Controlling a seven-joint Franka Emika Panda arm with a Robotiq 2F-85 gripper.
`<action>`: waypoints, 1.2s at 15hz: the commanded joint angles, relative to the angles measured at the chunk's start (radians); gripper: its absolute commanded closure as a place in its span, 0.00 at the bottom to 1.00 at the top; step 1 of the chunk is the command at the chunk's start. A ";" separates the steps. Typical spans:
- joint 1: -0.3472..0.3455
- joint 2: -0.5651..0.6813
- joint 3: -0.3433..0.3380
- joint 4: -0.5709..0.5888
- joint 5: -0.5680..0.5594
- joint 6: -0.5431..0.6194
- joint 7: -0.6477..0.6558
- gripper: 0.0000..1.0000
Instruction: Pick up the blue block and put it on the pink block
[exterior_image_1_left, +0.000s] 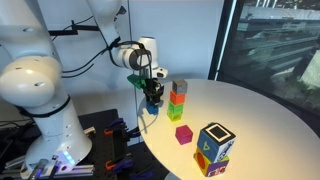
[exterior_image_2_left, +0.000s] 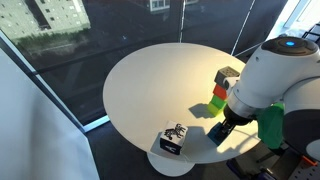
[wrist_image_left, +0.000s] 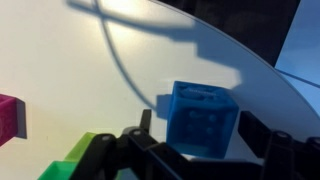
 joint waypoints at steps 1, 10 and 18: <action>0.006 0.016 -0.011 0.025 -0.055 0.015 0.052 0.44; 0.006 -0.053 -0.007 0.014 0.000 -0.037 0.003 0.70; -0.014 -0.188 -0.011 0.008 0.009 -0.251 0.004 0.70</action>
